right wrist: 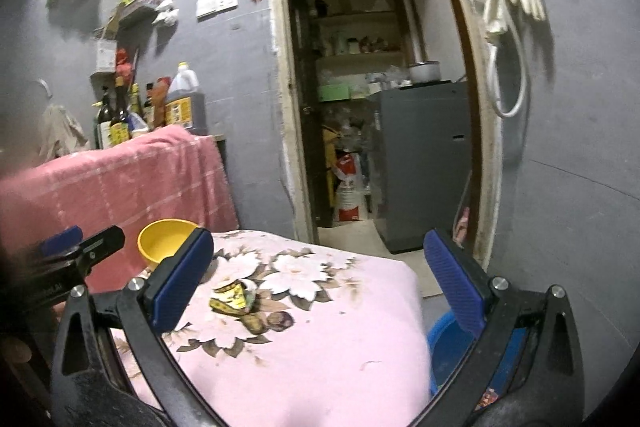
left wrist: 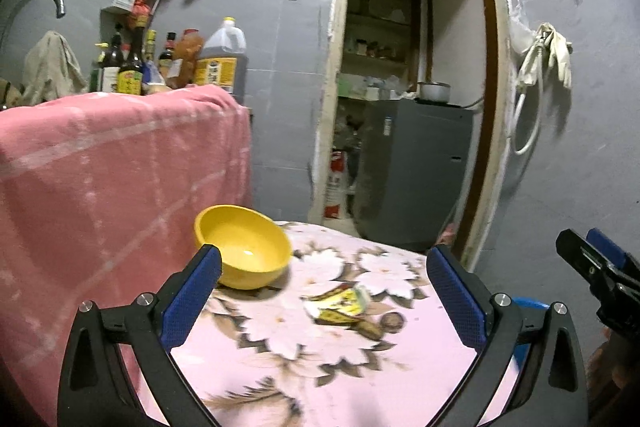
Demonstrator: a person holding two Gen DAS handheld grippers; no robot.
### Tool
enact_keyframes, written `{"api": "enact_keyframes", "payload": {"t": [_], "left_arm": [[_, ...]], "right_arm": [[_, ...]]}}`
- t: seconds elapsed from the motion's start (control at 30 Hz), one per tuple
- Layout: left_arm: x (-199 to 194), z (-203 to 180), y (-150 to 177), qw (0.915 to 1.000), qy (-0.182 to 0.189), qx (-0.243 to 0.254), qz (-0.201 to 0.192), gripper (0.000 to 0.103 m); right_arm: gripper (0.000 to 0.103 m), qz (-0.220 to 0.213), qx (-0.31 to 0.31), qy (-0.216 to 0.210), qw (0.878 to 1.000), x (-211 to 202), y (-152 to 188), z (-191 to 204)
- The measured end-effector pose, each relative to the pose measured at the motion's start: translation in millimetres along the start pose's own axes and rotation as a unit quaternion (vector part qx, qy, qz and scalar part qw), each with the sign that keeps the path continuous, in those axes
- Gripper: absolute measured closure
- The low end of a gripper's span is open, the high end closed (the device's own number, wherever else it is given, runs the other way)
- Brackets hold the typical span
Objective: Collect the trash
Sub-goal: 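Move both tools back toward the trash beside the yellow bowl, then reach the left tool to the yellow snack packet while the right tool reaches the purple husk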
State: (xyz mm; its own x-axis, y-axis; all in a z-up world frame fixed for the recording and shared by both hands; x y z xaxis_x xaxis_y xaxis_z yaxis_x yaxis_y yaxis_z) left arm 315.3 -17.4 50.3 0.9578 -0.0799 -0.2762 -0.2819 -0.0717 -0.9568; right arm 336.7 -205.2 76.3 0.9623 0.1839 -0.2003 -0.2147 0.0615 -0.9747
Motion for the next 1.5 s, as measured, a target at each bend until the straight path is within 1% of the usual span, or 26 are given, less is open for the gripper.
{"api": "enact_keyframes", "payload": {"t": [0.1,0.27,0.4,0.53,0.67,0.73,0.83,1.0,1.1,1.17,1.27,1.3,1.37,1.47,1.5], "left_arm": [[3,12,6,1.0000,-0.004,0.005,0.006,0.002],[14,25,16,0.9998,-0.006,0.011,0.015,0.002],[26,29,23,0.9995,-0.009,0.021,0.020,0.002],[45,31,34,0.9990,-0.005,0.022,0.039,0.002],[68,35,46,0.9970,0.000,0.018,0.075,0.003],[80,34,53,0.9951,0.005,0.016,0.098,0.003],[94,32,61,0.9925,0.014,0.011,0.121,0.003],[116,27,74,0.9869,0.023,0.015,0.159,0.004],[126,22,80,0.9833,0.034,0.017,0.178,0.008],[135,19,86,0.9793,0.044,0.015,0.197,0.016],[146,16,95,0.9725,0.057,0.003,0.226,0.022],[149,16,97,0.9702,0.061,-0.002,0.234,0.024],[157,17,104,0.9634,0.070,-0.022,0.258,0.033],[165,19,112,0.9554,0.080,-0.053,0.279,0.039],[166,19,113,0.9536,0.084,-0.060,0.283,0.040]], "right_arm": [[0.000,0.002,-0.011,-0.011,1.000,8,5,14],[0.000,0.008,-0.044,-0.014,0.999,25,17,29],[0.000,0.017,-0.064,-0.015,0.998,40,29,34],[0.000,0.034,-0.072,-0.018,0.997,56,42,34],[0.000,0.066,-0.077,-0.024,0.995,78,57,32],[0.000,0.088,-0.080,-0.028,0.993,90,67,31],[0.000,0.122,-0.075,-0.038,0.989,106,81,29],[0.000,0.183,-0.070,-0.054,0.979,131,107,26],[0.005,0.214,-0.072,-0.062,0.972,143,120,27],[0.009,0.236,-0.074,-0.069,0.967,151,128,29],[0.013,0.263,-0.074,-0.082,0.958,160,137,33],[0.014,0.272,-0.074,-0.086,0.956,163,141,34],[0.020,0.287,-0.077,-0.093,0.950,169,147,37],[0.025,0.301,-0.083,-0.100,0.944,177,155,42],[0.026,0.304,-0.084,-0.103,0.943,178,157,42]]}}
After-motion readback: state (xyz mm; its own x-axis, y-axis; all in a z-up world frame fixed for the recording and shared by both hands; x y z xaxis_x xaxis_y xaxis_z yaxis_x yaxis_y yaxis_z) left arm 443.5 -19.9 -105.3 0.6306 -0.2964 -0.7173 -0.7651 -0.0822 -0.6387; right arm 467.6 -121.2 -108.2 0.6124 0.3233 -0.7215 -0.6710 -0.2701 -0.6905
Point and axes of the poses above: each gripper's, at about its wrist camera, not at the fingertips, and x roughly the way its jaws point, z to its left, y to its underside, the point moved 10 cm from there along x, roughly the way its jaws point, and after that the axes turned 1 degree about z, right-handed, at the moved point
